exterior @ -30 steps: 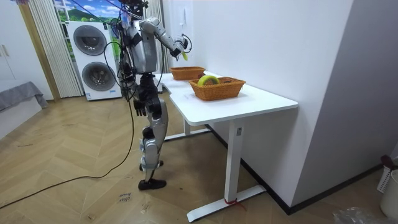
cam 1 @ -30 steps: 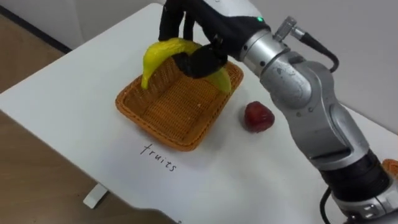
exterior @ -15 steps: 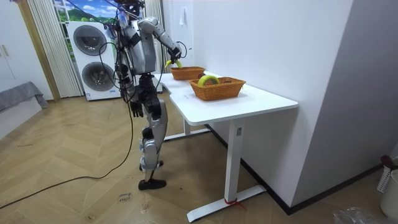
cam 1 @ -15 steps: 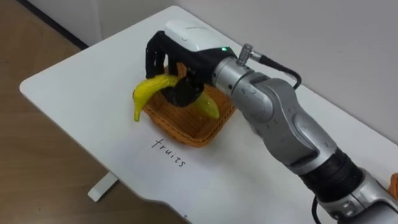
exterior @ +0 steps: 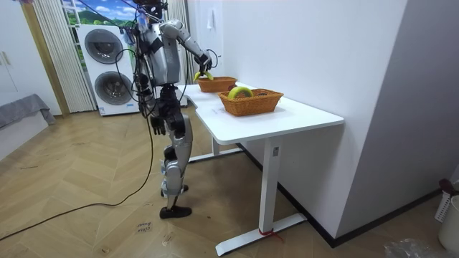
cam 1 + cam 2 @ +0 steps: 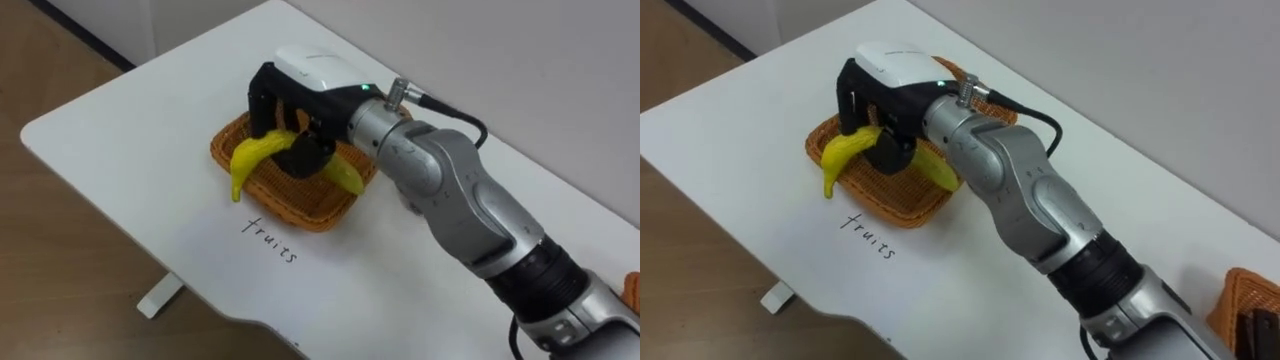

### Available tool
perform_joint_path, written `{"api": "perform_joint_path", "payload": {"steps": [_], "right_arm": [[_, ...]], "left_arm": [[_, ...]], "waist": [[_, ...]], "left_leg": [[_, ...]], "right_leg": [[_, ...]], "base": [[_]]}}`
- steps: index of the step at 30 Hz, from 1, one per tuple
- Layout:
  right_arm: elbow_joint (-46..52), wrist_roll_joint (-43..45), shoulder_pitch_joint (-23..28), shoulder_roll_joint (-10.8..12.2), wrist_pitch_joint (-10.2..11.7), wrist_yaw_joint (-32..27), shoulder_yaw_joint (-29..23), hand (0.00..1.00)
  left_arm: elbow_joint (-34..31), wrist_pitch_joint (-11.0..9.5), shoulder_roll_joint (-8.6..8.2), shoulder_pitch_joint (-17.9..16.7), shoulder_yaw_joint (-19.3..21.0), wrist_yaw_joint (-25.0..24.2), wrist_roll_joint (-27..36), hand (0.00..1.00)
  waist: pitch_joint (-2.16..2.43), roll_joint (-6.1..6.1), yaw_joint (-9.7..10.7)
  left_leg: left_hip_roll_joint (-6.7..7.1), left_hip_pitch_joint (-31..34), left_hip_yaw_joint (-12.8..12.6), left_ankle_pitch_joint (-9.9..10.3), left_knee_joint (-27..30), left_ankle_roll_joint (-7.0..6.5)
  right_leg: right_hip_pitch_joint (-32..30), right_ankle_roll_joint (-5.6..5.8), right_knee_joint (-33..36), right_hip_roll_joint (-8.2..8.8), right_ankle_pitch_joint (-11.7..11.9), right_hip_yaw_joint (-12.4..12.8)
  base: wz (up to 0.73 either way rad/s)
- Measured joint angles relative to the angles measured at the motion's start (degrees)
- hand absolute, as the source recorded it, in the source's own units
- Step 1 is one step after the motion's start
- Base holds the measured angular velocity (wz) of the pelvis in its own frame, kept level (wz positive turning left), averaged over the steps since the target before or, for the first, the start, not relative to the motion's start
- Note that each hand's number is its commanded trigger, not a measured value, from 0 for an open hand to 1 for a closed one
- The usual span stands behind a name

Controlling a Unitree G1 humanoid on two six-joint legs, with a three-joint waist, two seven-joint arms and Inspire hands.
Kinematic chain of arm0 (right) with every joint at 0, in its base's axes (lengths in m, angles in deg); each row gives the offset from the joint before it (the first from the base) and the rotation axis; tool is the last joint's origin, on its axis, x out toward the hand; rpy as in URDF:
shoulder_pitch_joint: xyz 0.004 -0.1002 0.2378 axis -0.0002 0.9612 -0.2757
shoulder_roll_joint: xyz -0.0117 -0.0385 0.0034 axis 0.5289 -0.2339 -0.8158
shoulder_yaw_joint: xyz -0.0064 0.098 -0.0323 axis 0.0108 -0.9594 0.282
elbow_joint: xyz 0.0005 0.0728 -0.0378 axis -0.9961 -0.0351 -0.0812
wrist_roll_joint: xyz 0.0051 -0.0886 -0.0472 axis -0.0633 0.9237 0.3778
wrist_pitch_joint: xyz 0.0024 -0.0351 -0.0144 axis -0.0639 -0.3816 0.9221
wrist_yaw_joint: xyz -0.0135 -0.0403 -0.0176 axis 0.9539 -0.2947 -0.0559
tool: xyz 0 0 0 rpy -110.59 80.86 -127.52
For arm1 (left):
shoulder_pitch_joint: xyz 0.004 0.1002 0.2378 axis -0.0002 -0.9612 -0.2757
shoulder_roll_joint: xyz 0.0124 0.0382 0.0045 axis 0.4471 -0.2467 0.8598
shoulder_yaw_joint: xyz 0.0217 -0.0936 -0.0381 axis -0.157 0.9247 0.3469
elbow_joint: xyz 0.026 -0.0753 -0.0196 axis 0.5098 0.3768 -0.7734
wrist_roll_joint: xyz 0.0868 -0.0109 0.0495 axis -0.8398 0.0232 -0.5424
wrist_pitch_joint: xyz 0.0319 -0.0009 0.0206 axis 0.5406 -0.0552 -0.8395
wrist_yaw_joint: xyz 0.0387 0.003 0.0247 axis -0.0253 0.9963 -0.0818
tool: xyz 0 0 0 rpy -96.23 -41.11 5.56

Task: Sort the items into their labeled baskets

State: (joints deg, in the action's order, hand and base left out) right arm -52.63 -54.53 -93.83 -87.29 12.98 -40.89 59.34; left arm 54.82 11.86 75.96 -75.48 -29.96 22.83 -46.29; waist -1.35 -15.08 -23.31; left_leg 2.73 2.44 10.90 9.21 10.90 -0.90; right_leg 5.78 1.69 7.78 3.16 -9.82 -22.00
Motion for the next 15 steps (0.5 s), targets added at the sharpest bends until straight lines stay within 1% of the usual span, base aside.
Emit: {"api": "perform_joint_path", "payload": {"steps": [1, 3, 5, 6, 7, 8, 9, 11, 15], "right_arm": [[-0.1, -0.6, 0.0, -0.6, 0.6, 0.0, 0.0, 1.0], [-0.1, -1.3, 0.0, -1.4, 0.8, -0.1, 0.0, 1.0], [-0.1, -1.6, 0.0, -1.9, 0.8, -0.4, 0.0, 0.57], [-0.1, -1.8, 0.0, -1.9, 0.8, -0.4, -0.1, 0.45], [-0.1, -2.2, 0.0, -2.0, 0.8, -0.4, -0.3, 0.1], [-0.1, -2.5, 0.1, -2.1, 0.8, -0.4, -0.9, 0.03], [-0.1, -2.6, 0.1, -2.1, 0.8, -0.4, -1.3, 0.0], [0.0, -2.7, 0.5, -2.1, 0.7, -0.4, -3.0, 0.0], [0.0, -2.6, 1.5, -2.2, 0.6, -0.3, -4.1, 0.0]], "left_arm": [[0.0, -0.1, 0.0, 0.0, 0.0, 0.0, -0.2, 0.0], [0.0, -0.2, 0.0, 0.0, 0.1, -0.1, -1.5, 0.0], [0.0, -0.3, 0.01, 0.0, 0.1, -0.1, -2.2, 0.0], [0.0, -0.3, 0.0, 0.0, 0.1, -0.1, -2.3, 0.0], [0.1, -0.3, -0.01, 0.0, 0.1, -0.2, -2.4, 0.0], [0.1, -0.3, -0.04, -0.1, 0.1, -0.2, -2.5, 0.0], [0.1, -0.3, -0.07, -0.1, 0.1, -0.3, -2.6, 0.0], [0.1, -0.2, -0.09, 0.0, 0.1, -0.6, -4.0, 0.0], [0.1, 0.3, -0.26, -0.1, 0.1, -0.9, -4.6, 0.0]], "waist": [[-0.01, 0.01, 0.2], [-0.04, 0.05, 0.3], [-0.15, 0.19, 0.8], [-0.19, 0.24, 0.8], [-0.28, 0.36, 0.9], [-0.37, 0.48, 0.9], [-0.41, 0.54, 0.9], [-0.47, 0.63, 0.9], [-0.46, 0.61, 0.9]], "left_leg": [[0.01, 0.0, 0.0, 0.0, 0.1, 0.0], [0.03, 0.0, 0.0, 0.0, 0.2, 0.0], [0.04, 0.0, 0.0, 0.0, 0.3, 0.01], [0.05, 0.0, 0.0, 0.0, 0.3, 0.01], [0.05, 0.0, -0.1, 0.0, 0.3, 0.01], [0.04, 0.0, -0.2, 0.0, 0.3, 0.01], [0.04, 0.0, -0.2, 0.0, 0.3, 0.01], [0.04, 0.0, -0.3, 0.0, 0.3, 0.01], [0.03, 0.0, -0.6, 0.0, 0.2, 0.0]], "right_leg": [[0.1, 0.0, 0.0, 0.0, 0.0, 0.0], [0.2, 0.0, 0.0, 0.0, 0.0, 0.0], [0.2, 0.0, 0.0, 0.0, 0.0, 0.0], [0.2, 0.0, 0.0, 0.01, 0.0, 0.0], [0.2, 0.0, 0.0, 0.02, 0.0, 0.1], [0.2, 0.0, 0.0, 0.03, 0.0, 0.1], [0.2, 0.0, 0.0, 0.04, 0.0, 0.1], [0.1, 0.0, 0.0, 0.05, 0.0, 0.3], [0.0, 0.0, 0.0, 0.05, 0.0, 0.9]], "base": [[0.03], [0.0], [0.0], [0.0], [-0.04], [-0.05], [-0.04], [0.0], [-0.04]]}}
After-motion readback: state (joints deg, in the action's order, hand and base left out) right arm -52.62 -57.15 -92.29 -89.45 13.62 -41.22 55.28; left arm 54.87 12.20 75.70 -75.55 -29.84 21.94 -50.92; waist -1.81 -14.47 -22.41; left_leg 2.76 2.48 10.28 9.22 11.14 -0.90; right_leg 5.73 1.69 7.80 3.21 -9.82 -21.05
